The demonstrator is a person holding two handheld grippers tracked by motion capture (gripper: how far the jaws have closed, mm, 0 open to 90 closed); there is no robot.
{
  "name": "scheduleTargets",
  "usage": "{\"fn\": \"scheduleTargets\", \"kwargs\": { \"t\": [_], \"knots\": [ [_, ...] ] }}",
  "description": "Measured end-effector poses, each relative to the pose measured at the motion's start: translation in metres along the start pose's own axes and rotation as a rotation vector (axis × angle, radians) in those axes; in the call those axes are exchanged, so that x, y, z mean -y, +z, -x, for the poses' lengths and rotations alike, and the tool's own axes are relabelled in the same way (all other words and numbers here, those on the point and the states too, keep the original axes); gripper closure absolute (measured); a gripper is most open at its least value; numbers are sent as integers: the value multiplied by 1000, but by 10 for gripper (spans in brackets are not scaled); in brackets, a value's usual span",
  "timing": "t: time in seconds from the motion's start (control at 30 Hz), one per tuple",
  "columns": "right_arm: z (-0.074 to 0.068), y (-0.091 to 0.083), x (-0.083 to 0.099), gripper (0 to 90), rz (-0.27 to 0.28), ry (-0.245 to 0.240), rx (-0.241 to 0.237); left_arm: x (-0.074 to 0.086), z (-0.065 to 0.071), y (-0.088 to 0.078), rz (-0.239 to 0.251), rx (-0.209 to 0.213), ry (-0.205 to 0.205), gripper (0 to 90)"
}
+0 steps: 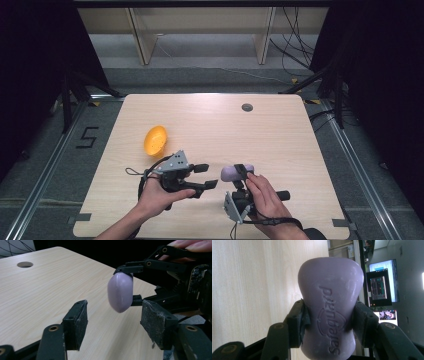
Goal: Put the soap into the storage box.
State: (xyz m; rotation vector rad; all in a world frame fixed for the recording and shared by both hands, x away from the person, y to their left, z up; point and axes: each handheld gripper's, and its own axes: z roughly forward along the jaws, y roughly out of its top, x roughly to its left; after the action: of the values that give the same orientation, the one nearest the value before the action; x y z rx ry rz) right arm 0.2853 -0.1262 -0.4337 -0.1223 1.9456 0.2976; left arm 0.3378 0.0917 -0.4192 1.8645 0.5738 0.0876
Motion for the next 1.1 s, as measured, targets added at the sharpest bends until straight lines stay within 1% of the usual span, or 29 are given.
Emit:
{"fn": "scheduleTargets", "kwargs": {
  "t": [0.03, 0.07, 0.1, 0.13, 0.2, 0.23, 0.27, 0.33, 0.37, 0.4, 0.43, 0.47, 0.5, 0.53, 0.57, 0.6, 0.63, 0.67, 0.7, 0.73, 0.77, 0.8, 0.83, 0.87, 0.93, 0.97, 1.03, 1.1],
  "knots": [
    [0, 0, 0, 502, 0, 0, 0, 0, 0, 0, 0, 0, 0, 380],
    [0, 0, 0, 502, 1, 4, 2, 0, 2, 4, -4, 2, -19, 384],
    [0, 0, 0, 502, 1, 4, 2, -1, 3, 7, 2, 7, -19, 384],
    [-4, -1, -2, 502, 4, 77, 8, -1, 4, 13, 9, 26, -5, 387],
    [-4, -1, -2, 502, 2, 74, 8, -2, 4, 14, 7, 19, -4, 394],
    [-5, -1, -1, 502, 4, 73, 6, -2, 5, 16, 10, 24, -18, 394],
    [-5, -2, -1, 502, 5, 74, 4, -3, 4, 19, 6, 29, -2, 402],
    [-5, -2, -1, 502, 5, 73, 6, -4, 4, 19, 3, 23, -9, 405],
    [-4, -2, -1, 502, 5, 74, 11, -4, 3, 21, 6, 31, -7, 415],
    [-4, -2, -2, 502, 5, 69, 16, -5, 3, 23, 5, 34, -12, 422],
    [-4, -2, -2, 502, 4, 75, 16, -5, 3, 24, 12, 44, -24, 426],
    [-4, -1, -2, 502, 10, 75, 18, -5, 4, 25, 10, 36, -39, 429],
    [-3, -2, -3, 502, 8, 69, 14, -5, 4, 25, 10, 36, -39, 434],
    [-4, -3, -3, 502, 4, 71, 21, -5, 2, 28, 9, 44, -24, 438],
    [-4, -3, -3, 502, 6, 69, 17, -5, 2, 28, 9, 44, -24, 444],
    [-4, -3, -4, 502, 8, 68, 14, -5, 4, 30, 10, 41, -48, 450],
    [-4, -3, -4, 502, 8, 68, 14, -5, 4, 30, 10, 41, -48, 453],
    [-4, -2, -4, 502, 10, 67, 14, -5, 3, 32, 12, 58, -31, 453],
    [-7, -3, -4, 502, 3, 95, 5, -4, 5, 34, 6, 54, -40, 462],
    [-7, -3, -4, 502, 3, 95, 5, -4, 5, 34, 6, 54, -40, 467],
    [-7, -3, -4, 502, 5, 94, 3, -5, 4, 35, 6, 55, -30, 475],
    [-7, -3, -4, 502, 5, 94, 3, -4, 6, 36, 7, 50, -52, 475],
    [-7, -2, -4, 502, 6, 95, 0, -5, 5, 36, 9, 52, -38, 476],
    [-8, -3, -4, 502, 1, 107, 2, -5, 4, 37, 18, 61, -40, 484],
    [-6, -3, -4, 502, -1, 90, 13, -5, 3, 38, 15, 56, -37, 511],
    [-6, -3, -4, 502, 1, 96, 14, -4, 3, 39, 17, 63, -41, 515],
    [-6, -4, -4, 502, 2, 95, 14, -4, 4, 40, 16, 56, -42, 517],
    [-4, -2, -3, 502, 25, 49, 16, -4, 4, 41, 10, 52, -33, 522]
  ]
}}
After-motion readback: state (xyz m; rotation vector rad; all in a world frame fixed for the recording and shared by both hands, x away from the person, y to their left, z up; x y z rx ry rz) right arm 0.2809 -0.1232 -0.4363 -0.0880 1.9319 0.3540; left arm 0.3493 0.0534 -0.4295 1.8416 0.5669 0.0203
